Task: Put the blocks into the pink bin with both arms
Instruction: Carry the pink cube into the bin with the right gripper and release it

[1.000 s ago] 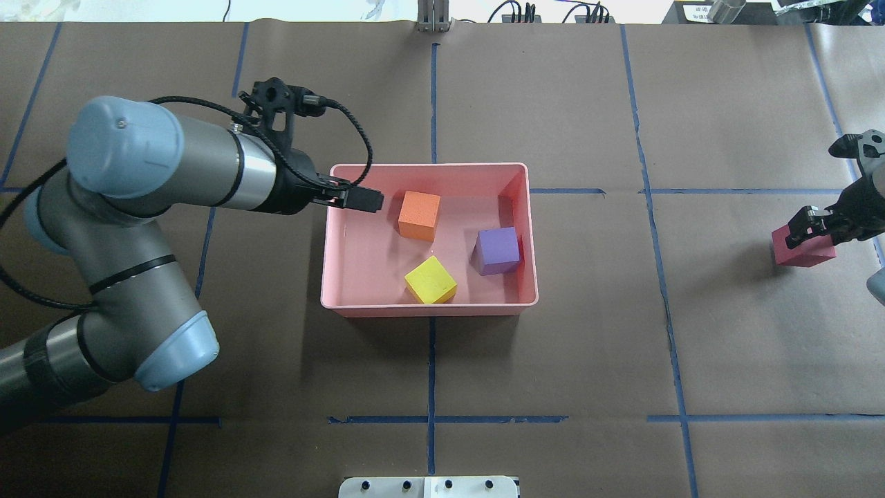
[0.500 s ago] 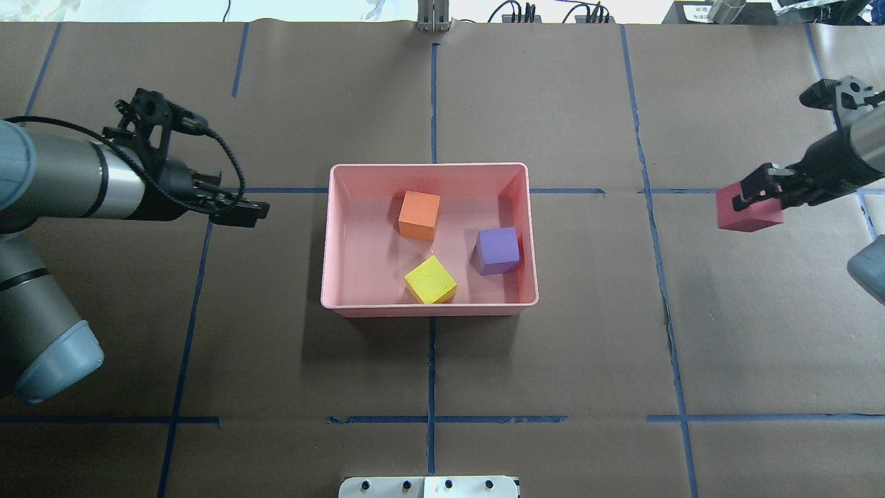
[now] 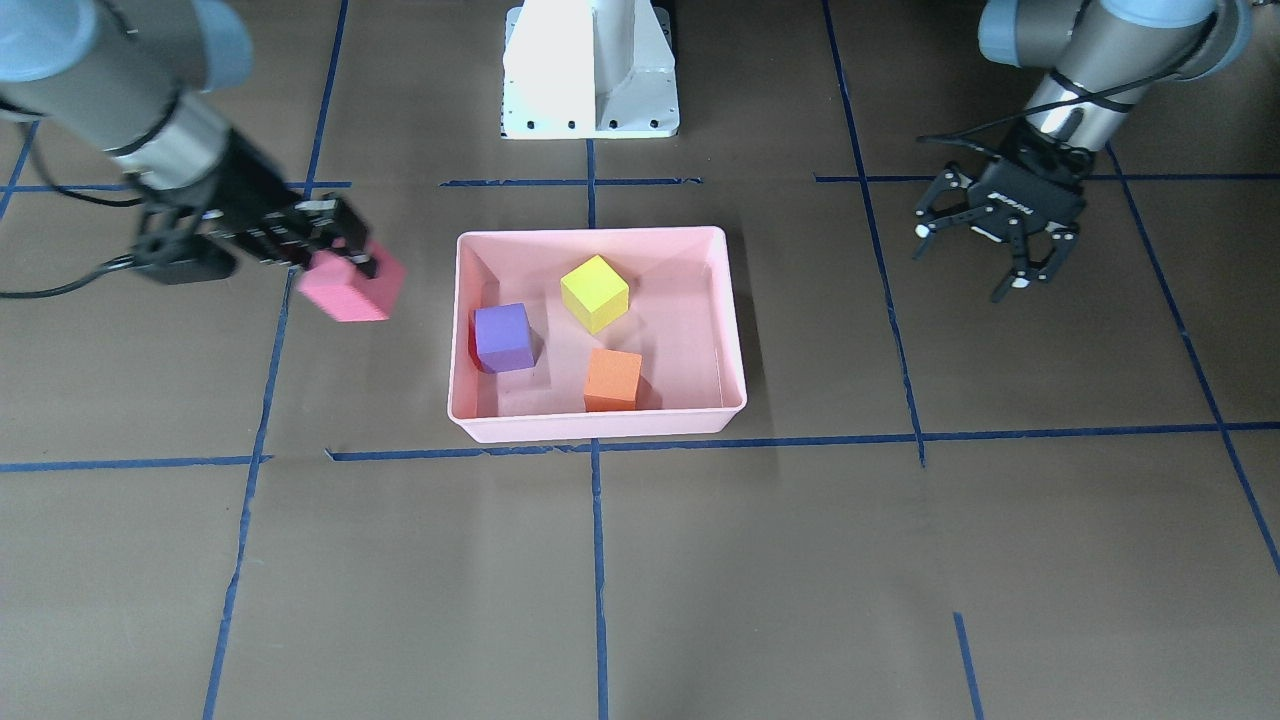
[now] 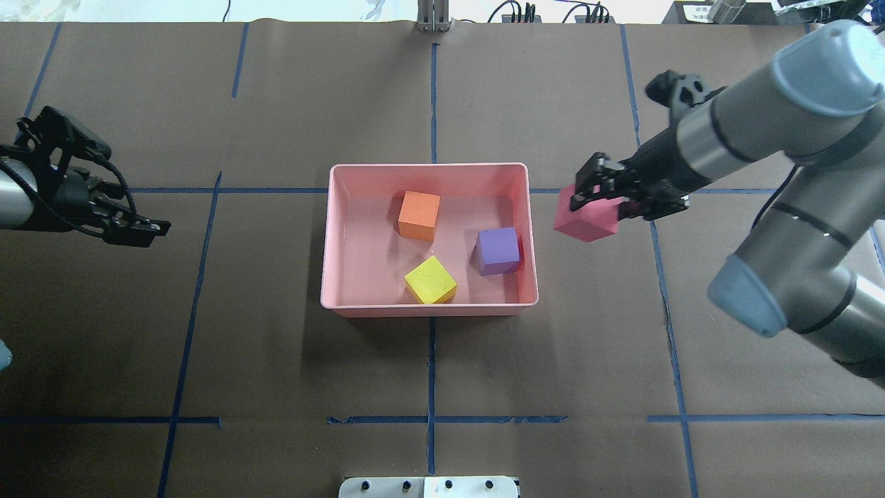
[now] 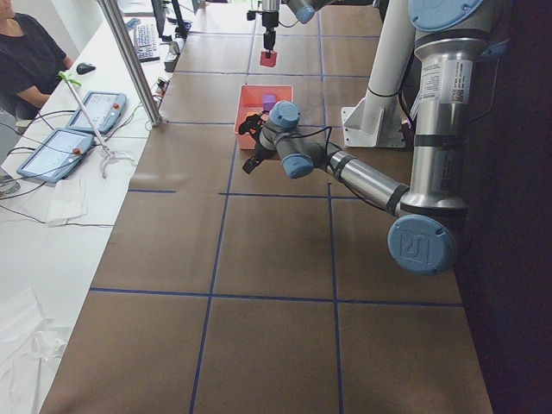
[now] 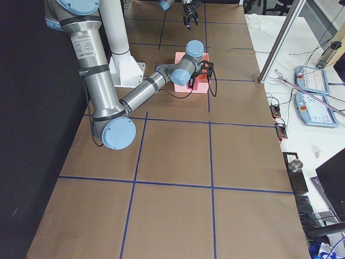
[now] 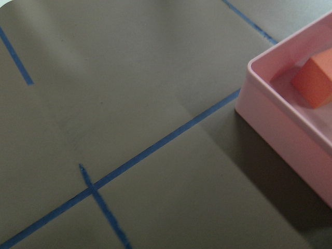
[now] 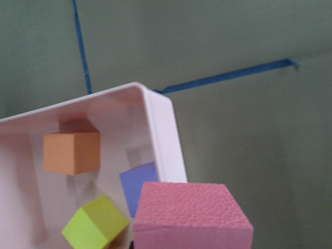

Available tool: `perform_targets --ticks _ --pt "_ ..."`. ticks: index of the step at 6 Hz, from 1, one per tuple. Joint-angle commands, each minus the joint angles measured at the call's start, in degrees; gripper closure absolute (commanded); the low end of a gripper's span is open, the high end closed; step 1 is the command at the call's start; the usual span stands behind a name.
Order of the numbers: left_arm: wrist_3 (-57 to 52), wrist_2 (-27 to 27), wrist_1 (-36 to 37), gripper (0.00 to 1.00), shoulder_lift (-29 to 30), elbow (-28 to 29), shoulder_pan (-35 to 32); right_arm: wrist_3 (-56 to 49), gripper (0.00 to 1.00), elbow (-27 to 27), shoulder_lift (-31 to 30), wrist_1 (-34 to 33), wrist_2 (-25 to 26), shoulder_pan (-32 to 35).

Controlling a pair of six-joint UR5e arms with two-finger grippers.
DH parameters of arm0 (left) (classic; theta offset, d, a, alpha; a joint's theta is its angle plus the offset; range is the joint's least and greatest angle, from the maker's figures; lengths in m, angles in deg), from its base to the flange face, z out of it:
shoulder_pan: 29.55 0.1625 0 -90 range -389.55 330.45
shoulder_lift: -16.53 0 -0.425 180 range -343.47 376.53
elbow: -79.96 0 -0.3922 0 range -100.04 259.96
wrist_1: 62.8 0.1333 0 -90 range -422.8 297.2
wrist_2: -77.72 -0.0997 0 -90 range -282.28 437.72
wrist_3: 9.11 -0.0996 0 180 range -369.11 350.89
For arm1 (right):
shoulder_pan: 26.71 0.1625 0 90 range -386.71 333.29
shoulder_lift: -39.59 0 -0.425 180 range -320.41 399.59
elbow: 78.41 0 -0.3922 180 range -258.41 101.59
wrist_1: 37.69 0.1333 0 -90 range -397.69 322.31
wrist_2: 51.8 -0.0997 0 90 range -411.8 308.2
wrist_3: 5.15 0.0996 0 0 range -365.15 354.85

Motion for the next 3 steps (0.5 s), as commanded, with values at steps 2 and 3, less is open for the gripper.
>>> perform_targets --ticks 2,3 --pt "-1.75 2.87 -2.27 0.00 -1.40 1.39 -2.55 6.49 0.92 0.08 3.54 -0.11 10.15 -11.23" --pt "-1.75 2.87 -2.27 0.00 -1.40 1.73 -2.55 6.67 0.61 0.52 3.63 -0.20 11.99 -12.73"
